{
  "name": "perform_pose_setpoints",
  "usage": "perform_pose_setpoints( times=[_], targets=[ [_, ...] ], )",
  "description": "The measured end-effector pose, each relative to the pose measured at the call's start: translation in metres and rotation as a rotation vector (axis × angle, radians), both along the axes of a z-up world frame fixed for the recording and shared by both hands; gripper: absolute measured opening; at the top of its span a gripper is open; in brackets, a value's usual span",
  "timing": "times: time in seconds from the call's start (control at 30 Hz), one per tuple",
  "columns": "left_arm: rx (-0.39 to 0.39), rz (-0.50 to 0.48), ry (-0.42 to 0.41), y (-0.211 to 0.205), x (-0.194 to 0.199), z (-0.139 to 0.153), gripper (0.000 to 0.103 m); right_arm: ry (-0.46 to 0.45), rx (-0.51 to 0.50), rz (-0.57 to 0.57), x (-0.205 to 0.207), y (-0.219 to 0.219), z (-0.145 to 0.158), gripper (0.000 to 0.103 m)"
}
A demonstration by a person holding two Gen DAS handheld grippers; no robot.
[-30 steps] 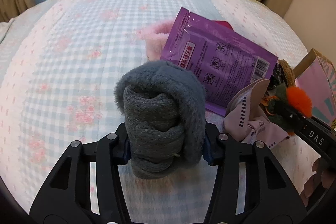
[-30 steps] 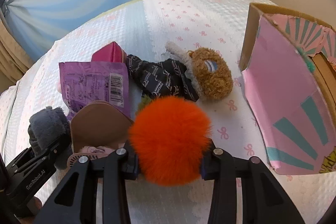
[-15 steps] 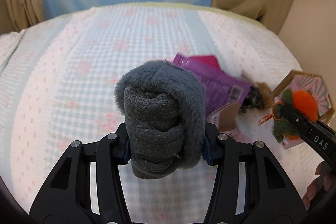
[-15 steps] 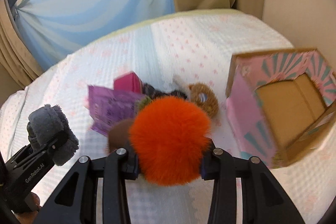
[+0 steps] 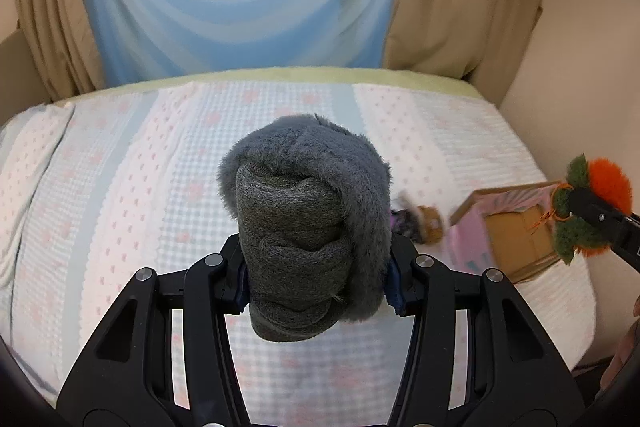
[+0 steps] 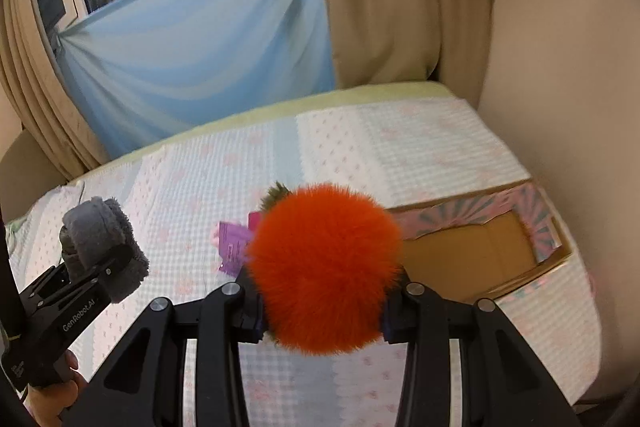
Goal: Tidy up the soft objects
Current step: 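Lift the grey sock roll and orange pompom and carry both over the box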
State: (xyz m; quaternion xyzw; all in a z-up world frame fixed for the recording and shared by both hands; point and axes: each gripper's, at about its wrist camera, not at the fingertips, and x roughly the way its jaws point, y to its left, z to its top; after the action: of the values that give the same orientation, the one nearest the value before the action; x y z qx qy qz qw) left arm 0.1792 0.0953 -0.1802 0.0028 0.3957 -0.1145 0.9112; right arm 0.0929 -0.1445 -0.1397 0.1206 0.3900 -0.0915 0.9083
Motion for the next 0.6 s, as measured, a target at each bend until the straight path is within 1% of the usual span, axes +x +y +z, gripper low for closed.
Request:
perform_pose_setpoints(
  times=[0.1,0.13,0.23,0.33,0.47,0.53,0.6],
  targets=[
    [-0.006,-0.026,-0.019,-0.023,-0.008,0.025,0.046,-0.015,-0.004,-0.012,-0.012,-0.023,0.025,0.037],
    [-0.007,-0.032,-0.026,-0.032,-0.010,0.029,0.046,-0.020,-0.010,-0.016,-0.017,-0.034,0.033,0.037],
    [-0.006,-0.044,-0.062,-0.061,-0.019,0.051,0.046,-0.027,-0.021,-0.015,-0.026,-0.060,0.049,0.037],
    [-0.018,-0.039,-0.080,-0.095,-0.027,0.067,0.046,-0.025,-0.043,-0.001,-0.032,-0.089,0.057,0.037],
    [-0.016,-0.061,-0.064,-0.153,-0.036,0.073,0.046,-0.017,-0.060,0.005,-0.037,-0.135,0.059,0.037],
    [-0.016,-0.077,-0.053,-0.179,-0.040,0.071,0.046,-0.006,-0.073,0.013,-0.038,-0.160,0.057,0.037],
    [-0.028,-0.104,-0.025,-0.214,-0.044,0.063,0.046,0.005,-0.083,0.025,-0.039,-0.182,0.052,0.037]
  ],
)
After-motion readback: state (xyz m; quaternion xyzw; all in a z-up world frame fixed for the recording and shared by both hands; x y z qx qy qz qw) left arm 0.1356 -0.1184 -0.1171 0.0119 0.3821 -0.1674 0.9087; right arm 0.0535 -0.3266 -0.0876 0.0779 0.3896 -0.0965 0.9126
